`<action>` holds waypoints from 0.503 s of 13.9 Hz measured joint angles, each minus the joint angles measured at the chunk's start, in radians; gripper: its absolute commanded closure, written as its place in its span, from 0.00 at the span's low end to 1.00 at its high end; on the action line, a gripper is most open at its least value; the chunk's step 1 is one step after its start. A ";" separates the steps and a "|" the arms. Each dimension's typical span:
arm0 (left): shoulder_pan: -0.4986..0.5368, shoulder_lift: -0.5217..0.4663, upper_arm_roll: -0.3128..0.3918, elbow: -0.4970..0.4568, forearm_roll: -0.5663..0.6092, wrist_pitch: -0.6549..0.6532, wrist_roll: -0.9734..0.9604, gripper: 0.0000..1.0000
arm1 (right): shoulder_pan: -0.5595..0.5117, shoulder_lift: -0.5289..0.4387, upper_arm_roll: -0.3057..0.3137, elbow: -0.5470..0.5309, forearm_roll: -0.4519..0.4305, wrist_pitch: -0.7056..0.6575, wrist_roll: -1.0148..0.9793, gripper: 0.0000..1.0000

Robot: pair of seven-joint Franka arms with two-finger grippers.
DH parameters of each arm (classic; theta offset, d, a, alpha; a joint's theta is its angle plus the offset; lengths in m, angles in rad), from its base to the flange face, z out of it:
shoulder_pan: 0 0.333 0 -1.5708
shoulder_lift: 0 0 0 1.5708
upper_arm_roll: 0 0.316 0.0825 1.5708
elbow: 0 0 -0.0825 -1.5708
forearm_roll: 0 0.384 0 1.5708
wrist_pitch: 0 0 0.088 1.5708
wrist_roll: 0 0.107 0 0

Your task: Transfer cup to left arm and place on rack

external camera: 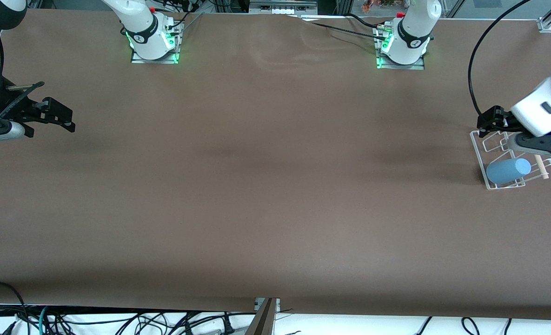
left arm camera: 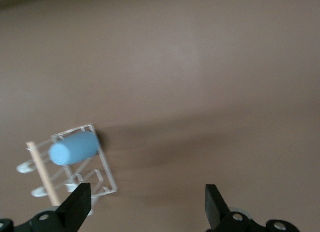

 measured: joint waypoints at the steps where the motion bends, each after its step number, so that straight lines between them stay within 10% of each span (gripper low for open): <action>1: 0.000 -0.003 0.030 0.000 -0.045 0.000 -0.050 0.00 | 0.001 -0.001 0.000 0.000 0.000 0.000 0.000 0.00; 7: -0.146 -0.046 0.185 0.010 -0.142 -0.007 -0.261 0.00 | 0.011 -0.010 0.001 0.004 -0.001 -0.003 0.000 0.00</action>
